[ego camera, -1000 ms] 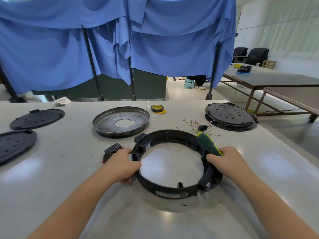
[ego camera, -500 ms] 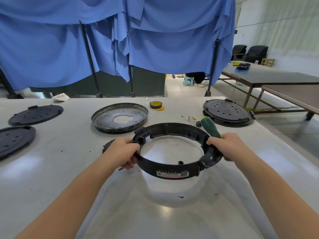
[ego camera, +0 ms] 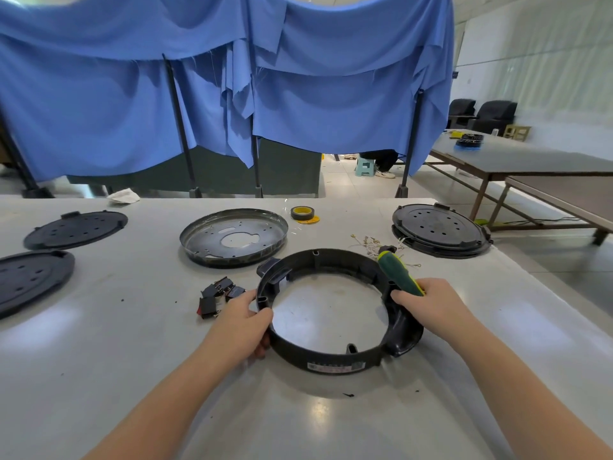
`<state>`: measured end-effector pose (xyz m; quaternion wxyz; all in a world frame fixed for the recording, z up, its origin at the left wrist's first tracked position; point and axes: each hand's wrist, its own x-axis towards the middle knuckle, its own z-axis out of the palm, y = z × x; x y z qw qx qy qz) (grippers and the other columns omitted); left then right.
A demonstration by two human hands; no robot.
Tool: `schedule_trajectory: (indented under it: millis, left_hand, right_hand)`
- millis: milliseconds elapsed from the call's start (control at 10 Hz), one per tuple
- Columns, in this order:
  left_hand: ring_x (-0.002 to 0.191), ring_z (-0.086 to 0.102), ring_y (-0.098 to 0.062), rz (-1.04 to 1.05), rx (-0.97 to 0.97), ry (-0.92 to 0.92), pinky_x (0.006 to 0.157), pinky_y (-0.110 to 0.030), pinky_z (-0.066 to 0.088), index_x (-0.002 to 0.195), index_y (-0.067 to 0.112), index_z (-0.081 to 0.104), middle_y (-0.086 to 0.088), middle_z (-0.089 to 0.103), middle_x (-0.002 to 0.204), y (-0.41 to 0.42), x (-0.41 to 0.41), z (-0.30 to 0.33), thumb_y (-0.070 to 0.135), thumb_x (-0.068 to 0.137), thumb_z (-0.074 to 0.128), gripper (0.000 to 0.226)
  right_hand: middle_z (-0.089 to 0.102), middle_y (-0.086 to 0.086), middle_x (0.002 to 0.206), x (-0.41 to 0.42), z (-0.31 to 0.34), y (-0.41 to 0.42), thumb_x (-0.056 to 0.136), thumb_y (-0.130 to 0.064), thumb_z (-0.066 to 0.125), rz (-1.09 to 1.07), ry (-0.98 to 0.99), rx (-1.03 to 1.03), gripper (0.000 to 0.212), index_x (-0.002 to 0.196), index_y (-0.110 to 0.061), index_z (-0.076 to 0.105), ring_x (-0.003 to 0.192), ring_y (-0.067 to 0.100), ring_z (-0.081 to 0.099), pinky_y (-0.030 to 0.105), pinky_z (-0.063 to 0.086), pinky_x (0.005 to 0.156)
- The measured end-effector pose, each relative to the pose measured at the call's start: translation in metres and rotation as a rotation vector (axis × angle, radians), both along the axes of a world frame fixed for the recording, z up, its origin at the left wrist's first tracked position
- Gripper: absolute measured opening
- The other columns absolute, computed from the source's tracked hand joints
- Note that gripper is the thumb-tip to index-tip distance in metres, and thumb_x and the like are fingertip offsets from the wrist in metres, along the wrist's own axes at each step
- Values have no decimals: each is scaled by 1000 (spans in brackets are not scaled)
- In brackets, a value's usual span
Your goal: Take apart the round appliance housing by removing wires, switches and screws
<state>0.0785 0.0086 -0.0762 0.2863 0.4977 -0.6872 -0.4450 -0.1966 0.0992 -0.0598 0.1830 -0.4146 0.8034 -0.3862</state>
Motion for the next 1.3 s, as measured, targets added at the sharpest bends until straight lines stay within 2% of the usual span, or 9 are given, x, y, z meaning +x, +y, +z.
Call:
schedule_trajectory:
  millis: [300,400,500,600,700,800,1000,1200,1300]
  left_hand:
    - [35,52,-12,33,-33,24,34,-21,38,133,22,49,-5,62,47,3,3,-3,19,93,51,41]
    - [43,56,-2,61,-206,-66,45,-14,41,122,27,54,5,61,48,7,10,-1,34,95,52,29]
    - [65,63,-2,71,-311,-178,63,-22,46,108,31,60,4,66,67,7,22,2,42,93,50,21]
    - [78,59,-2,123,-431,-238,69,-22,43,111,27,62,11,64,88,6,35,3,36,93,54,22]
    - [99,56,-18,192,-637,-350,86,-31,44,120,17,59,2,59,109,6,44,-2,27,89,61,32]
    - [108,51,-24,259,-681,-436,90,-38,43,126,16,54,-2,53,120,7,49,-11,28,87,63,41]
    - [125,40,-29,362,-486,-522,102,-42,36,135,18,42,-5,40,137,6,56,-25,45,89,54,56]
    - [137,25,-19,327,-480,-607,111,-36,23,143,27,26,2,26,146,5,58,-33,62,88,38,66]
    - [138,23,-17,293,-472,-661,112,-35,22,144,30,23,4,23,146,4,58,-36,64,88,33,66]
  right_hand:
    - [56,3,63,-12,5,-2,88,-36,58,-64,29,26,29,75,-10,57,59,20,51,28,35,55]
    - [55,12,72,-27,14,-9,91,-17,50,-91,-84,-1,18,80,-5,58,62,25,47,31,37,60]
    - [57,11,72,-40,21,-13,90,-10,54,-130,-208,-22,13,90,0,62,61,22,55,30,47,56]
    - [50,10,63,-44,21,-17,81,-21,65,-152,-108,58,21,67,-6,60,59,24,48,37,49,60]
    - [33,1,46,-39,16,-20,74,-27,68,-173,-6,105,41,48,-14,39,48,21,36,24,31,51]
    - [40,0,40,-37,7,-21,75,-31,67,-199,71,121,37,49,-13,48,41,22,44,22,33,45]
    - [61,7,57,-35,-16,-16,78,-45,60,-236,150,75,37,66,-10,58,53,26,59,27,43,53]
    - [64,-1,80,-33,-28,-19,80,-46,58,-265,248,65,27,87,-20,53,73,19,58,29,40,57]
    - [62,2,95,-32,-28,-17,82,-47,58,-267,240,40,36,101,-17,55,88,24,58,32,42,69]
